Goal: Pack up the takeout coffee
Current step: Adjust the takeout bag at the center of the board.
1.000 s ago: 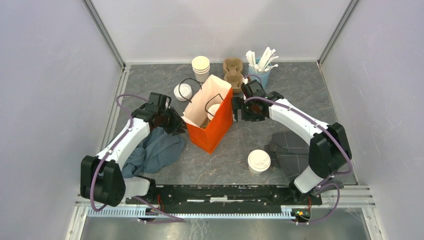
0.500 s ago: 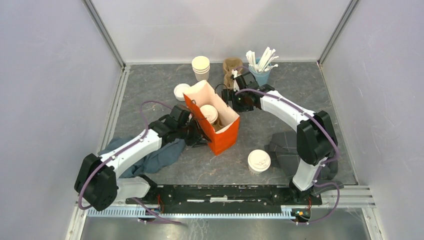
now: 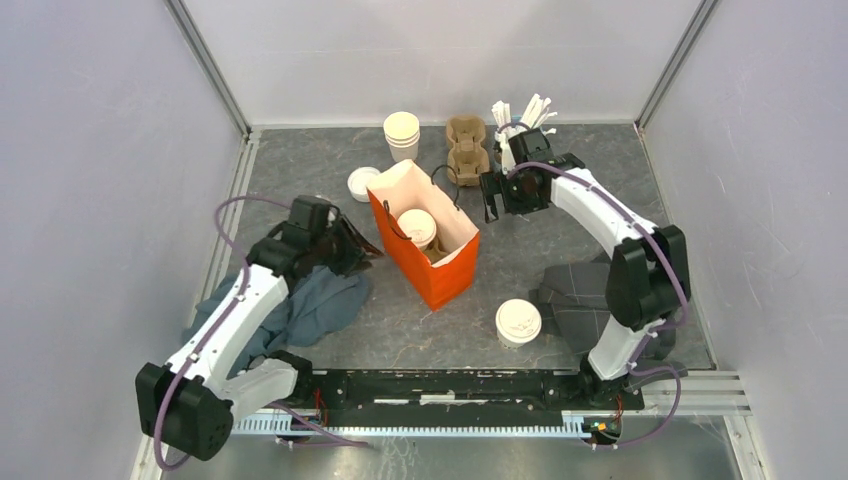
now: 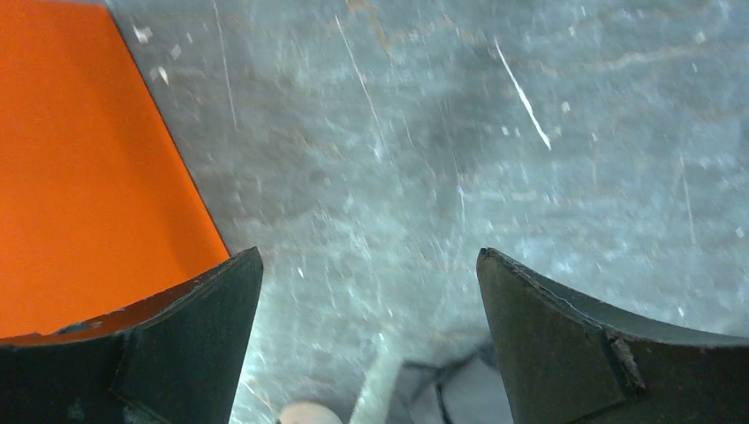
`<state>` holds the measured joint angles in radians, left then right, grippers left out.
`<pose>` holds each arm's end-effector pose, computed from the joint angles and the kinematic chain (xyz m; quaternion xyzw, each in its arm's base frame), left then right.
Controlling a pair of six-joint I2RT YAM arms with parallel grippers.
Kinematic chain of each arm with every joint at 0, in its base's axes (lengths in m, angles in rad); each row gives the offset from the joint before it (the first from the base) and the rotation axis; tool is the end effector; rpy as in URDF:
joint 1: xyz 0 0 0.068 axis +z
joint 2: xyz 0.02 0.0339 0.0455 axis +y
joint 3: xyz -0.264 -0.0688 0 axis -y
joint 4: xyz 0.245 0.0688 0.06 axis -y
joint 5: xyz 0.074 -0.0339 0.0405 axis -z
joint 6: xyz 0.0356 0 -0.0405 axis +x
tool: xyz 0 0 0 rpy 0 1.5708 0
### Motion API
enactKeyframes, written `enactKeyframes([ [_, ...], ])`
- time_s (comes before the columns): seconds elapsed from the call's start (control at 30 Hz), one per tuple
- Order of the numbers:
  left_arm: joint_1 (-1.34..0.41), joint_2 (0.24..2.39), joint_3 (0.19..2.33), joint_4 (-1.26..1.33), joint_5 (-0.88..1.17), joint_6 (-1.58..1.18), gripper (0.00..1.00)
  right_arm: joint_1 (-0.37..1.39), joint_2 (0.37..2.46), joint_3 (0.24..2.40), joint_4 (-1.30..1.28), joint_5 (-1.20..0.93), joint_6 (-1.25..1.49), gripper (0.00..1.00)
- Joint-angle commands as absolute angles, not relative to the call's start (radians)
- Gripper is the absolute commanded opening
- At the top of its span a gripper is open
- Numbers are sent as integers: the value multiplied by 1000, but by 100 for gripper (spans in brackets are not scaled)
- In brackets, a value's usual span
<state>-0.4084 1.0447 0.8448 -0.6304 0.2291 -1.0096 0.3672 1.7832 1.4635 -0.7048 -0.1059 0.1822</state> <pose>0.1921 -0.0919 0.2717 -0.2347 0.8968 -0.3149 0.2035 0.3570 0.1413 0.2581 -0.1030 0.9561 0.1221 0.2455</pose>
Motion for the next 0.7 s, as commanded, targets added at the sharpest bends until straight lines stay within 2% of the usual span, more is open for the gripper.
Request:
enactKeyframes([
  [0.0, -233, 1072, 951, -791, 149, -819, 47, 382, 1599, 1376, -827, -31, 90, 98],
  [0.2, -98, 1255, 1084, -743, 35, -827, 56, 382, 1402, 1185, -812, -118, 179, 98],
  [0.4, -67, 1484, 1204, -568, 170, -860, 60, 383, 1298, 1001, -639, -408, 354, 98],
  [0.67, -76, 1685, 1287, -446, 365, -867, 62, 383, 1262, 840, -392, -546, 562, 98],
])
